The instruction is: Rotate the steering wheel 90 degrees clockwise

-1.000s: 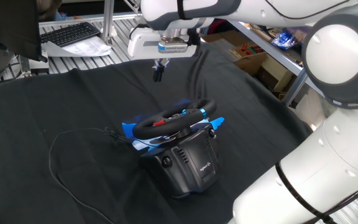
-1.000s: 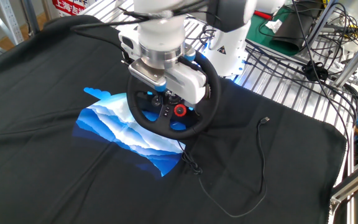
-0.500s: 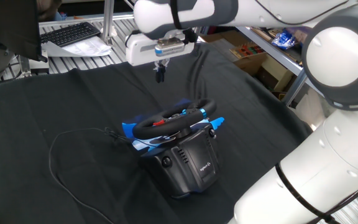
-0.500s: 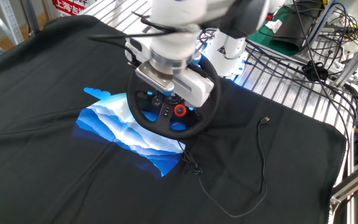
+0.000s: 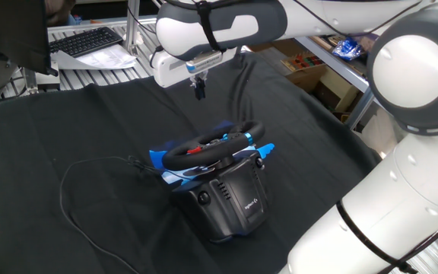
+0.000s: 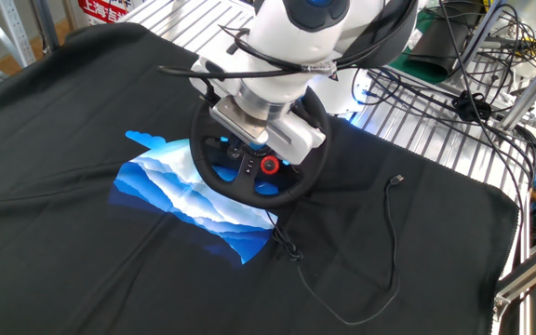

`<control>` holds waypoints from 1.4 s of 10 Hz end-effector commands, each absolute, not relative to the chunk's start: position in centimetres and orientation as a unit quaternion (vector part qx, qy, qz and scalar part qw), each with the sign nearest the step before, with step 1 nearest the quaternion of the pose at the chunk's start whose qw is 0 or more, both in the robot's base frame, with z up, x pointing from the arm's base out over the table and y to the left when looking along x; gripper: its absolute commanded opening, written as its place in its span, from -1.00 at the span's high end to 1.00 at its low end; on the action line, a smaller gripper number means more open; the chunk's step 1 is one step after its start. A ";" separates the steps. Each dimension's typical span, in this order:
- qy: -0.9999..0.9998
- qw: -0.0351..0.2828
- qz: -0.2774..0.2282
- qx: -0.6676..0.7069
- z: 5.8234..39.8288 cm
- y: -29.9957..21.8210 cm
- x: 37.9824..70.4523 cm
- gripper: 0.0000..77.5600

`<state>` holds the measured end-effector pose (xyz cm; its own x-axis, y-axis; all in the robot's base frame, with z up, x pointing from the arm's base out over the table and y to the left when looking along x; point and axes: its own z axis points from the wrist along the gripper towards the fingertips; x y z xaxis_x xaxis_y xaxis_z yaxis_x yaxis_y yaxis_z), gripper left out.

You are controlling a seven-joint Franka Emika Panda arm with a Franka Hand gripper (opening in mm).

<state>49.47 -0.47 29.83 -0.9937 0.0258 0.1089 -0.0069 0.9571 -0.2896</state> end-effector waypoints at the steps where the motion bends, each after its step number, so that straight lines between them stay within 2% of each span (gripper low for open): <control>1: -0.987 0.054 0.151 -0.007 29.9 -0.7 49.7 1.00; 14: -0.986 0.061 0.151 -0.032 29.8 -0.7 49.6 1.00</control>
<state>49.59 -0.66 29.74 -0.9906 0.0792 0.1111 0.0430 0.9540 -0.2969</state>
